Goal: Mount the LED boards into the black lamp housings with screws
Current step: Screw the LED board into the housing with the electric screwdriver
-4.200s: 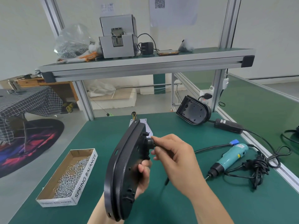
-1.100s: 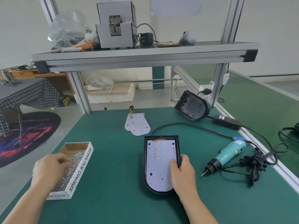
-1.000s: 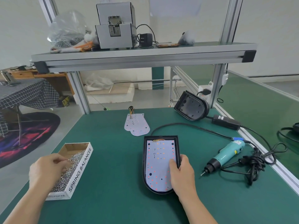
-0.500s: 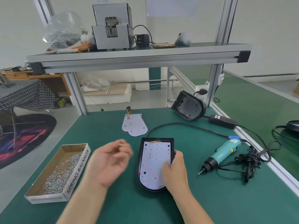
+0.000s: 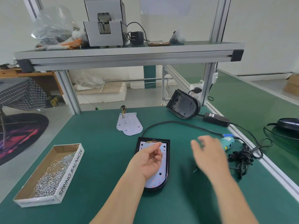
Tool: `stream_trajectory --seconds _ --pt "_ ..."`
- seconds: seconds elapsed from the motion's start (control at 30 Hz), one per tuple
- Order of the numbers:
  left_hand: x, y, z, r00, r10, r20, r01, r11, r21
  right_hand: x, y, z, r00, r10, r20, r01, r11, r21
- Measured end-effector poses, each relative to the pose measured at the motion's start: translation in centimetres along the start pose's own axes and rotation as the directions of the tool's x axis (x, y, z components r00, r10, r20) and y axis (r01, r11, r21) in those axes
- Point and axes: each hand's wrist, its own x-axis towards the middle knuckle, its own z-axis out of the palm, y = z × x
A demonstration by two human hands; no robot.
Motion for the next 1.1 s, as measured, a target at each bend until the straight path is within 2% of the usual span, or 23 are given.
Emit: stream_trajectory --seconds 0.07,0.13,0.2,0.33,0.37,0.4,0.43,0.47,0.5,0.53,0.57,0.6,0.7,0.77,0.83,0.93,1.03,1.1 --pt "0.0 0.2 -0.4 1.0 0.0 0.0 0.0 0.999 -0.033 2.6 1.9 -1.8 0.983 0.174 0.049 -0.163 0.97 -0.181" --pt "-0.1 0.4 -0.5 1.0 0.015 -0.003 -0.015 0.999 -0.04 4.5 3.3 -1.8 0.946 0.291 0.144 -0.221 0.901 -0.373" --pt "-0.1 0.3 -0.5 0.999 0.032 -0.003 -0.032 0.999 -0.029 5.4 3.8 -1.4 0.918 0.345 0.195 -0.242 0.878 -0.412" --pt "-0.1 -0.2 -0.4 0.999 0.029 0.026 -0.029 0.999 0.024 6.0 4.9 -1.2 0.891 0.439 0.119 -0.413 0.89 -0.195" --pt "-0.1 -0.3 -0.4 0.999 0.021 0.026 -0.022 0.999 0.049 5.7 5.3 -1.2 0.877 0.466 0.114 -0.461 0.885 -0.068" --pt "-0.1 -0.4 -0.3 1.0 0.015 0.017 -0.016 0.997 0.073 5.3 5.6 -1.1 0.86 0.49 0.142 -0.508 0.848 0.148" --pt "0.0 -0.4 -0.3 1.0 0.013 0.005 -0.013 0.996 0.091 4.9 5.8 -1.1 0.841 0.498 0.211 -0.538 0.73 0.422" --pt "0.1 -0.5 -0.3 1.0 0.012 -0.007 -0.011 0.995 0.097 4.4 5.8 -0.9 0.826 0.475 0.303 -0.541 0.518 0.663" --pt "0.2 -0.5 -0.3 1.0 0.01 -0.01 -0.009 0.996 0.091 3.8 5.5 -0.9 0.825 0.423 0.375 -0.512 0.277 0.813" --pt "0.2 -0.5 -0.3 1.0 0.004 -0.002 -0.004 0.997 0.076 3.2 5.0 -1.1 0.839 0.35 0.416 -0.466 0.067 0.882" --pt "0.3 -0.5 -0.4 1.0 -0.005 0.014 0.004 0.998 0.059 2.7 4.4 -1.4 0.86 0.262 0.437 -0.435 -0.068 0.898" --pt "0.3 -0.4 -0.4 0.999 -0.015 0.033 0.014 0.999 0.045 2.2 3.6 -1.7 0.875 0.172 0.452 -0.431 -0.148 0.89" --pt "0.3 -0.2 -0.6 0.998 -0.034 0.052 0.033 0.999 0.012 2.0 1.2 -2.4 0.881 -0.037 0.472 -0.463 -0.272 0.843" --pt "0.3 -0.1 -0.6 0.998 -0.035 0.058 0.035 0.999 -0.008 2.4 -0.2 -2.4 0.888 -0.084 0.452 -0.454 -0.322 0.831" --pt "0.2 -0.2 -0.5 0.997 -0.03 0.065 0.03 1.0 -0.009 2.7 -2.1 -1.7 0.909 -0.041 0.415 -0.406 -0.316 0.857" --pt "0.3 -0.2 -0.7 0.997 -0.035 0.075 0.035 0.999 0.002 3.1 -4.9 0.0 0.94 0.147 0.307 -0.265 -0.249 0.932" --pt "0.4 -0.2 -0.9 0.996 -0.046 0.082 0.044 0.999 0.017 3.5 -6.8 0.7 0.935 0.317 0.157 -0.083 -0.233 0.969" --pt "0.4 -0.2 -1.0 0.996 -0.04 0.083 0.038 0.999 0.026 3.9 -7.5 0.9 0.928 0.37 0.037 0.022 -0.154 0.988"
